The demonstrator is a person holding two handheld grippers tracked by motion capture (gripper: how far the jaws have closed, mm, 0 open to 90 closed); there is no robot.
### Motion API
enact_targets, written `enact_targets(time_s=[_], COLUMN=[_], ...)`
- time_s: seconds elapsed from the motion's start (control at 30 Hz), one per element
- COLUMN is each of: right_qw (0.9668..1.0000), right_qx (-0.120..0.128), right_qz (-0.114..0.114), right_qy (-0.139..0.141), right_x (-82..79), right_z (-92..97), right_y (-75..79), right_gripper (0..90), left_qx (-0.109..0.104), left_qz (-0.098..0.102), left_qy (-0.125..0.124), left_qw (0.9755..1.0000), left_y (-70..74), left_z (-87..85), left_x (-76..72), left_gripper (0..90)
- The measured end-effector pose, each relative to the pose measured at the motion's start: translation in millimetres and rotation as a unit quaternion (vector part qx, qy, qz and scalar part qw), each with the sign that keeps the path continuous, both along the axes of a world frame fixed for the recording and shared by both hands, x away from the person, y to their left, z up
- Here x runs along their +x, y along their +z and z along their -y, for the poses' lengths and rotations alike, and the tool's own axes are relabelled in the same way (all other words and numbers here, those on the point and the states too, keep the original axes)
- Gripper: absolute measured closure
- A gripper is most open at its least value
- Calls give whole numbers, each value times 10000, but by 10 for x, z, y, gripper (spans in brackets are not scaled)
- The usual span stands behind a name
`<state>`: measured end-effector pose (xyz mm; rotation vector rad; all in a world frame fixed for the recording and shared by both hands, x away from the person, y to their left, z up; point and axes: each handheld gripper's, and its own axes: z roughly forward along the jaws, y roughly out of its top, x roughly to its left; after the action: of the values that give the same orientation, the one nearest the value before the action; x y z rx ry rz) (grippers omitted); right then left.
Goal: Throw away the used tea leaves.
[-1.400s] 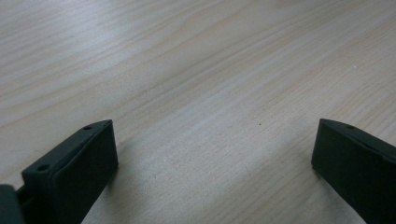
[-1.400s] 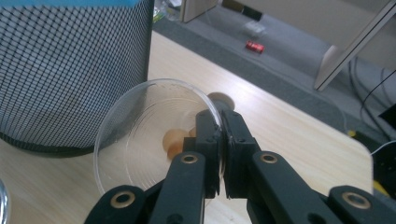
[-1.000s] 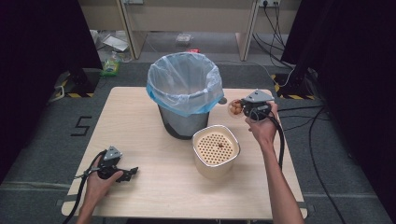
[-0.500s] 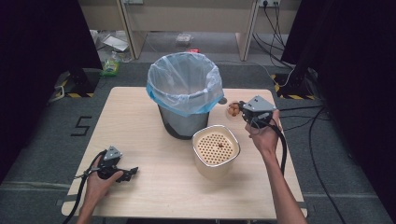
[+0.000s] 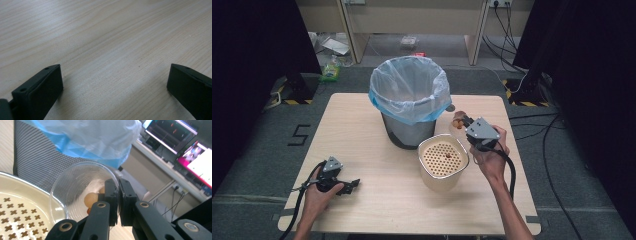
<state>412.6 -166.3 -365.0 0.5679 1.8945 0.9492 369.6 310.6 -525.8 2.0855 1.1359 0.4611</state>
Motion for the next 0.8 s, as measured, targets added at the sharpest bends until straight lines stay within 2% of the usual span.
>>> enact_targets(time_s=[0.1,0.13,0.17,0.23,0.27,0.37,0.4,0.43,0.47,0.53,0.57,0.67,0.73,0.77,0.8], right_qw=[9994,9970,9970,9926,9889,9789,9667,9605,9605,9525,9495,9436,9422,9393,9384], right_qx=[-188,-509,-509,-812,-1015,-1368,-1775,-1967,-1967,-2091,-2153,-2203,-2132,-2148,-2144], right_qz=[279,579,579,900,1084,1515,1836,1963,1963,2209,2276,2468,2586,2674,2708], right_qy=[29,32,32,68,91,128,132,140,140,150,152,145,60,26,-13], right_x=[-75,-133,-133,-194,-225,-325,-383,-405,-405,-468,-482,-517,-563,-585,-594], right_z=[-52,-91,-91,-122,-139,-191,-233,-251,-251,-276,-285,-292,-306,-322,-343], right_y=[-39,-71,-71,-102,-120,-181,-224,-241,-241,-282,-298,-327,-325,-315,-316], right_gripper=[868,869,869,869,869,870,871,871,871,873,873,874,875,876,876], left_qx=[0,-1,7,11,8,7,7,6,4,7,4,4,7,6,7], left_qz=[1,1,4,20,16,16,13,12,13,11,12,11,9,9,9], left_qy=[0,0,-3,3,7,9,7,6,7,6,6,6,4,5,4], left_qw=[10000,10000,10000,10000,10000,10000,10000,10000,10000,10000,10000,10000,10000,10000,10000], left_y=[0,0,0,1,1,0,0,0,0,0,0,0,0,0,0], left_z=[0,0,0,4,4,4,3,2,3,2,2,2,1,1,1], left_x=[0,0,-1,-5,-6,-5,-5,-4,-4,-4,-4,-4,-3,-3,-3], left_gripper=[0,0,0,0,0,0,0,0,0,0,0,0,0,0,0])
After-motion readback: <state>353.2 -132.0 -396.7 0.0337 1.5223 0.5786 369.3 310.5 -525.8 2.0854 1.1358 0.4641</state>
